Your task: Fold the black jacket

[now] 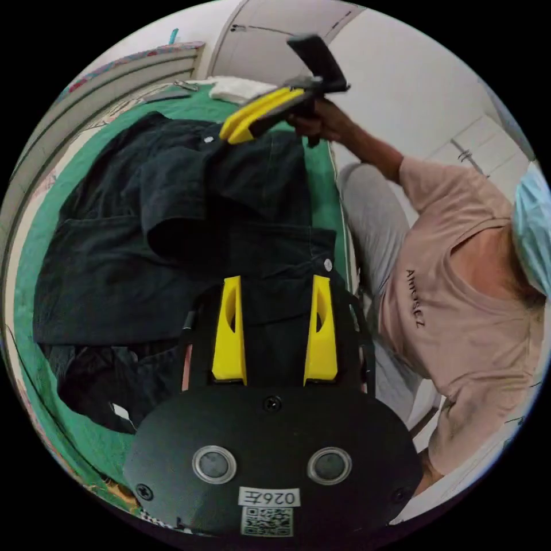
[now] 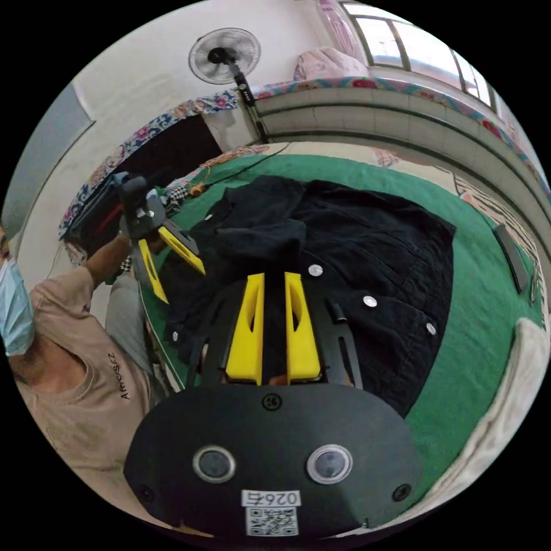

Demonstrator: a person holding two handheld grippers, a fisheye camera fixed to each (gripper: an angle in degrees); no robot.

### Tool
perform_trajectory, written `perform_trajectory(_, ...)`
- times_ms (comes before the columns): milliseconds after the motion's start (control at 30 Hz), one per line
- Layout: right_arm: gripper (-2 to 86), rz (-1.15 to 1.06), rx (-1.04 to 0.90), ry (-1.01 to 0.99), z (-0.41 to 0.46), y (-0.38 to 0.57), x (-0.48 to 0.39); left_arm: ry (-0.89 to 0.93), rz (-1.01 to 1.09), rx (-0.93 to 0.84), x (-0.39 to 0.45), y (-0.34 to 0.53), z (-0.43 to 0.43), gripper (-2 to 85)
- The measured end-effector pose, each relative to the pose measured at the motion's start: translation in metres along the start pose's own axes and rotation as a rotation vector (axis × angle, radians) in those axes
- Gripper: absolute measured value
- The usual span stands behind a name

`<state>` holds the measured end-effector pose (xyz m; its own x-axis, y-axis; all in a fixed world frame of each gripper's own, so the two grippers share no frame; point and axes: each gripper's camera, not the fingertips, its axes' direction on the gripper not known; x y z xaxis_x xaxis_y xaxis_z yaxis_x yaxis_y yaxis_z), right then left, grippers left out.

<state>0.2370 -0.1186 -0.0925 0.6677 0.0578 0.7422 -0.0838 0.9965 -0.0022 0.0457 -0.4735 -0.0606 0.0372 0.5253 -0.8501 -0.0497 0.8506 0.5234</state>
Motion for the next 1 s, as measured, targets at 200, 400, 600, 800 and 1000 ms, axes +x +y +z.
perform_trajectory(200,6.8,-0.210,-0.134,0.122,0.035,-0.024,-0.052,-0.023,0.055,-0.068,-0.015,-0.011,-0.038,0.3)
perform_trajectory(400,10.2,-0.305,-0.070,0.381,0.055,-0.052,-0.067,0.005,-0.019,0.140,-0.060,0.013,-0.138,-0.5)
perform_trajectory(600,0.3,-0.196,-0.259,0.297,0.086,-0.073,-0.031,-0.072,-0.136,0.281,-0.131,0.030,-0.241,-0.6)
perform_trajectory(800,-0.2,-0.094,-0.125,0.155,0.041,-0.066,-0.016,-0.395,-0.861,0.642,-0.299,0.084,-0.347,-0.6)
perform_trajectory(1000,8.8,-0.123,0.002,0.194,0.017,-0.050,-0.026,-0.168,-0.859,0.736,-0.317,0.120,-0.315,-0.7)
